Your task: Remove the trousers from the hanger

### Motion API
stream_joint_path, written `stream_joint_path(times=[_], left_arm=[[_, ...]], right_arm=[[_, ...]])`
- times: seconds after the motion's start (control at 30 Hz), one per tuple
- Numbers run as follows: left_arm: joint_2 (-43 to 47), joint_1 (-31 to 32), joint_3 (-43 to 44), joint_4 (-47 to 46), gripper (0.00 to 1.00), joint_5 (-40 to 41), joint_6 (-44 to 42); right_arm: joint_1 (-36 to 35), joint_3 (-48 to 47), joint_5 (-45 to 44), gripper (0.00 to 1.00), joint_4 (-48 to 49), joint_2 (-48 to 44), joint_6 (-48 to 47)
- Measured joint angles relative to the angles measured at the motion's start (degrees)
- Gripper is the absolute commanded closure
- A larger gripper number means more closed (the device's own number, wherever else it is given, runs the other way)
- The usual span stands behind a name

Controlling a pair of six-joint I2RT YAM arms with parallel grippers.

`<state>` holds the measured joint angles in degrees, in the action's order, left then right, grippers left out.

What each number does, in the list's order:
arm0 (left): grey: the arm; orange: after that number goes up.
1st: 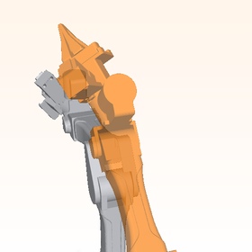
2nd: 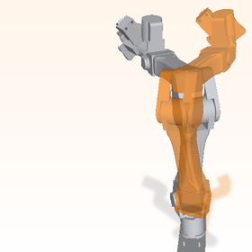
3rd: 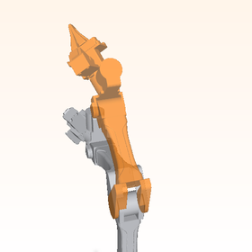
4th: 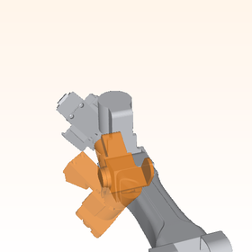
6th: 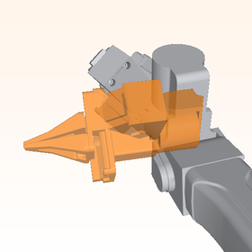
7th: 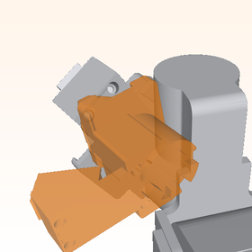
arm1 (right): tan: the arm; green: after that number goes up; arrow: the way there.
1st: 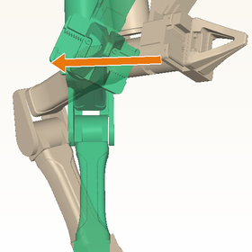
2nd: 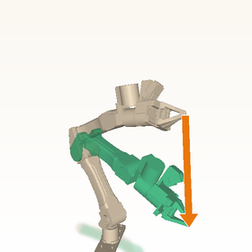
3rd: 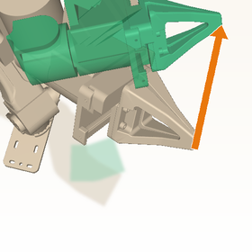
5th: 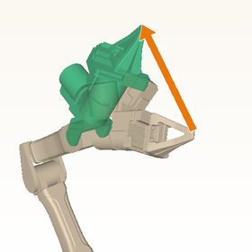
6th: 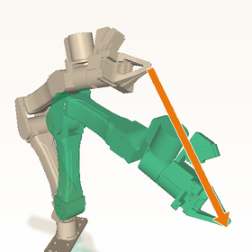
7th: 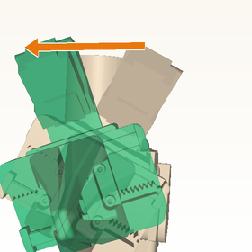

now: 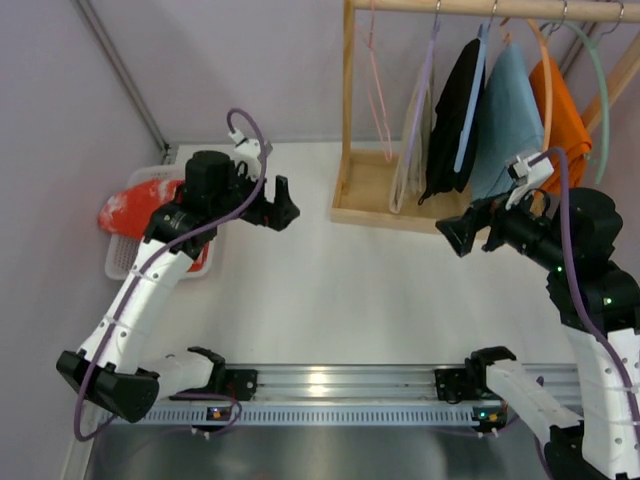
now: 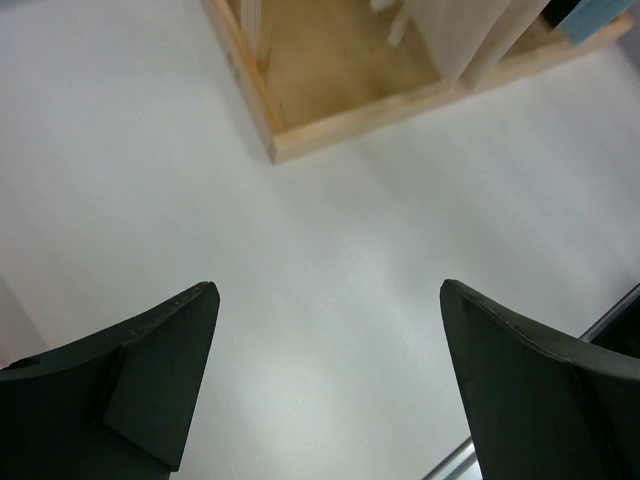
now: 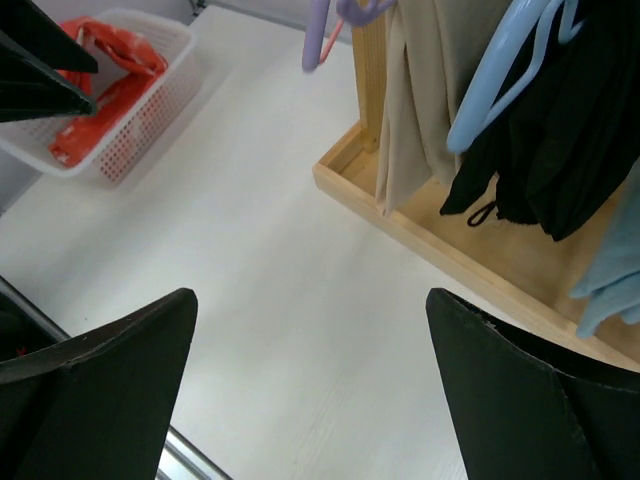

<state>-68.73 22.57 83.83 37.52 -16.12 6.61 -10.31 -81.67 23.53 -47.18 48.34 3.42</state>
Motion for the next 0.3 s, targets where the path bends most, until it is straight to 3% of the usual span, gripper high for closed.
stream_joint_path(times=[0.13,0.3], left_arm=[[3.5,-1.3,-10.7,5.4,0.02,0.8,-0.9],[10.2,-4.3,-13.4,7.5,0.02,1.2,-1.0]], right_arm=[[0.1,5.8,0.3,0.01,-2.6,-5.4,-3.0],[1.8,9.0,0.6,0.01,-4.5,-8.9,-5.0]])
